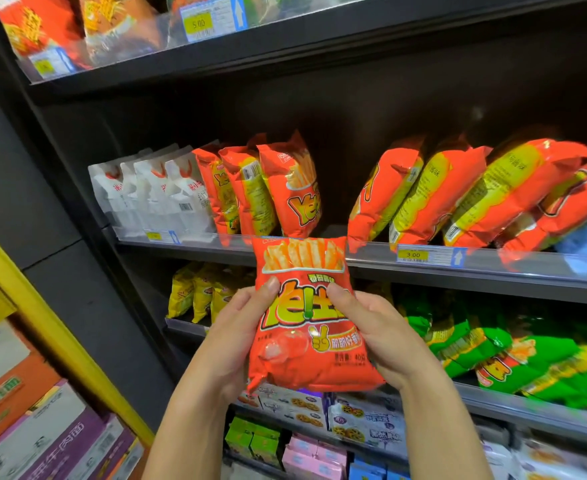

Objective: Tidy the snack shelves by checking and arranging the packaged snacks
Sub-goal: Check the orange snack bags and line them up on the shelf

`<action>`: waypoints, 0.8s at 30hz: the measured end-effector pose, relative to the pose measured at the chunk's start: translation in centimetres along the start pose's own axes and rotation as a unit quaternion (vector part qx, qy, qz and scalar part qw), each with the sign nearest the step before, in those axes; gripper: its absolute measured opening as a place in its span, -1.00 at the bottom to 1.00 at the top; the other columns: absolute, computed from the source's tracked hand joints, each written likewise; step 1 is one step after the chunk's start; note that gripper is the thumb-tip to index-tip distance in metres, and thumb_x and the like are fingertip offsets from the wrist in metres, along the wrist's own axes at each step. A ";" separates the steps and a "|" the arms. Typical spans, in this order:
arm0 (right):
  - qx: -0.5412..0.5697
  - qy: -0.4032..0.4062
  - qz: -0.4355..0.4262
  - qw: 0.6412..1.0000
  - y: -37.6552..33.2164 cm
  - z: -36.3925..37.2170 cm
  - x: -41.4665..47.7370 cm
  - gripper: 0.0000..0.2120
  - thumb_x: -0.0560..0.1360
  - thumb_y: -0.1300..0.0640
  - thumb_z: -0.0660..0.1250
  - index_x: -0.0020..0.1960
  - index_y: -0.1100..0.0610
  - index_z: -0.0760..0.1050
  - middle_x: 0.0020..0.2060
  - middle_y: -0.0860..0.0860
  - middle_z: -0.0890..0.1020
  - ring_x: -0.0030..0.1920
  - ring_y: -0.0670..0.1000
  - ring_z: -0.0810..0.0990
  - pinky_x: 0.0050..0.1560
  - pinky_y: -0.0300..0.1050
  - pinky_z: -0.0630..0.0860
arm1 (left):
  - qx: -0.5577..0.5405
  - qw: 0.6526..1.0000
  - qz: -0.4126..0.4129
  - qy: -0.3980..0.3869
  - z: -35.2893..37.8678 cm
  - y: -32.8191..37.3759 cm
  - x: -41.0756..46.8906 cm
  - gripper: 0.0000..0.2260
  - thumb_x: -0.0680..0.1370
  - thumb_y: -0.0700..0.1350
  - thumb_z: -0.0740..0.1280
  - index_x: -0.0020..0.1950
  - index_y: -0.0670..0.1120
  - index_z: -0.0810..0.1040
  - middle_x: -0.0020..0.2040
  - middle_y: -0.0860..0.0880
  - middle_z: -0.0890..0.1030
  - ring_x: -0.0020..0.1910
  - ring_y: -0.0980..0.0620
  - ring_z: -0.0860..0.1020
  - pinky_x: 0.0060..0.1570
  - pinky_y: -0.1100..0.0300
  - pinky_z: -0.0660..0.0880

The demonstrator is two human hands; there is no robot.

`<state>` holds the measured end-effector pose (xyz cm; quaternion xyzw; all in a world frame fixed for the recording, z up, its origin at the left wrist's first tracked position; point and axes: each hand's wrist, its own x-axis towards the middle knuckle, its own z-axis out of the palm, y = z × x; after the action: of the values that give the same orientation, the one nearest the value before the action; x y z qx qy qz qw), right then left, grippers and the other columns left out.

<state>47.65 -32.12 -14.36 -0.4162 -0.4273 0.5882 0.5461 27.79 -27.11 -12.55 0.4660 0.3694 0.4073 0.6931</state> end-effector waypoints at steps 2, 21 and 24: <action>0.007 0.009 0.011 1.000 -0.5 0.3 -0.1 -0.37 0.41 -0.27 0.47 0.25 0.19 0.66 0.10 0.21 0.75 0.14 0.24 0.74 0.35 0.29 0.56 | -0.010 1.000 -0.011 0.001 0.4 0.2 -0.1 -0.24 0.45 0.22 0.57 0.48 -0.20 0.48 0.32 -0.33 0.63 0.31 -0.39 0.61 0.37 -0.44 0.44; 0.016 0.062 -0.060 0.996 0.4 0.7 0.6 -0.48 0.49 -0.08 0.55 0.39 0.00 0.53 0.18 0.07 0.74 0.19 0.16 0.73 0.31 0.33 0.58 | 0.110 0.956 0.221 0.161 0.9 1.3 -0.9 -0.67 0.53 -0.06 0.51 0.28 0.13 0.60 0.10 0.05 0.66 0.01 0.17 0.65 -0.21 0.32 0.57; -0.049 0.104 -0.113 0.987 0.4 1.7 0.7 -0.43 0.45 -0.21 0.56 0.38 -0.11 0.50 0.19 -0.04 0.73 0.18 0.03 0.73 0.25 0.26 0.63 | 0.158 0.956 0.228 0.098 1.6 1.6 -1.4 -0.69 0.56 0.09 0.51 0.28 0.20 0.61 0.13 0.15 0.71 0.07 0.20 0.67 0.00 0.17 0.55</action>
<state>45.91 -31.55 -14.30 -0.4505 -0.4411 0.4543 0.6294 28.35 -28.62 -10.40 0.5993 0.3794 0.5346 0.4595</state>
